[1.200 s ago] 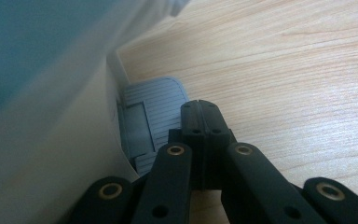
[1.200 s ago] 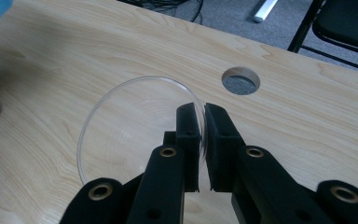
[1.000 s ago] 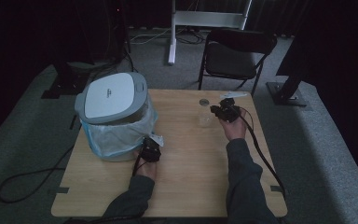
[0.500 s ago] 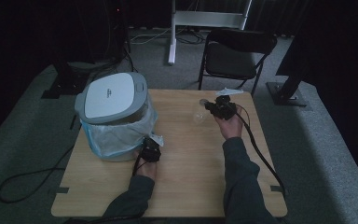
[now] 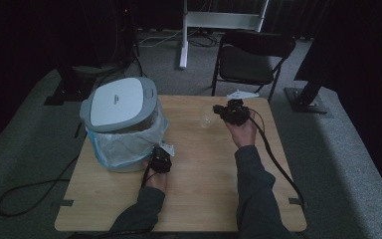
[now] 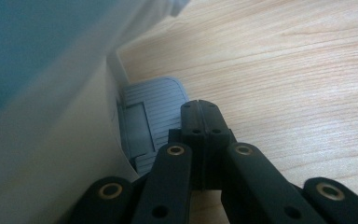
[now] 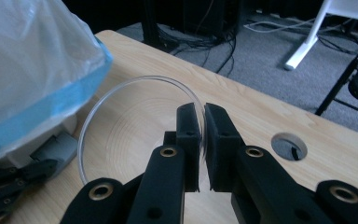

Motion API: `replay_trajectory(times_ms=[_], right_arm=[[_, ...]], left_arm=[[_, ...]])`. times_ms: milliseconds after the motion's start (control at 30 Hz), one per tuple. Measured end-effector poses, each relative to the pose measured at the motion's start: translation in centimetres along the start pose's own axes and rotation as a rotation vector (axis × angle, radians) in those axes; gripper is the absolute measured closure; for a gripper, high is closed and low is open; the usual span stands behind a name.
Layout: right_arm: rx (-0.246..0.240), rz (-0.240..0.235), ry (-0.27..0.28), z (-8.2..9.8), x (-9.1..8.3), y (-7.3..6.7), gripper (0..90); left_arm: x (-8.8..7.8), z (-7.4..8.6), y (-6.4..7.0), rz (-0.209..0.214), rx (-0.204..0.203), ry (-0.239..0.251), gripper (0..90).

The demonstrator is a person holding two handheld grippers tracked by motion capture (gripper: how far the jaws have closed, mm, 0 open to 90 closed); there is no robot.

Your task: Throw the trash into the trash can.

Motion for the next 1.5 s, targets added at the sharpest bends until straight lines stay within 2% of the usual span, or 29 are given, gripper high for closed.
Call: replay_trajectory(times_ms=[100,133,167,200,233,333,367,433,533,600,700,1000,1300,1500], right_arm=[[0.006,-0.015,0.011,-0.6,-0.1,-0.4,85.3],[0.004,-0.02,0.014,-0.7,-0.2,-0.6,85.2],[0.001,-0.022,0.017,-0.9,-0.2,-0.7,85.3],[-0.002,-0.024,0.021,-1.1,-0.2,-0.9,85.3],[-0.001,-0.032,0.025,-1.3,-0.3,-1.1,85.3],[0.016,-0.056,0.043,-1.9,-0.5,-1.6,85.3],[0.023,-0.067,0.05,-2.1,-0.5,-1.8,85.3],[0.021,-0.076,0.058,-2.5,-0.6,-2.2,85.4],[0.015,-0.089,0.068,-3.1,-0.7,-3.0,85.3],[0.007,-0.096,0.078,-3.6,-0.7,-3.4,85.3],[0.013,-0.115,0.092,-4.4,-0.9,-4.0,85.3],[-0.002,-0.142,0.127,-5.7,-1.3,-5.2,85.3],[-0.017,-0.194,0.204,-6.5,-2.2,-6.2,85.4],[-0.015,-0.227,0.262,-7.3,-3.0,-6.8,85.4]], left_arm=[[0.0,0.0,-0.1,-0.013,-0.009,0.002,90.0],[-0.1,0.0,-0.2,-0.023,0.002,-0.004,90.0],[0.0,0.1,0.3,-0.012,-0.054,0.01,90.0],[0.0,0.1,0.3,-0.013,-0.064,0.014,90.0],[0.0,0.1,0.2,-0.013,-0.043,0.008,90.0],[0.1,0.1,0.4,-0.014,-0.078,0.018,90.0],[0.1,0.1,0.7,-0.014,-0.113,0.028,90.0],[0.0,0.1,0.3,-0.011,-0.058,0.011,90.0],[0.0,0.1,0.4,-0.012,-0.067,0.014,90.0],[0.1,0.2,0.5,-0.011,-0.089,0.017,90.0],[0.0,0.1,0.3,-0.013,-0.066,0.014,90.0],[0.1,0.2,0.5,-0.012,-0.087,0.016,90.0],[0.0,0.1,0.4,-0.011,-0.077,0.014,90.0],[0.1,0.1,0.5,-0.01,-0.089,0.02,90.0]])
Point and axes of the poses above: each handheld gripper's, and its own axes: x roughly forward along the jaws, z roughly out of its underside, y roughly to its right, the point moved 10 cm from there along x, roughly forward along the jaws, and after that the axes turned 11 degrees about z, right-handed, at the moved point
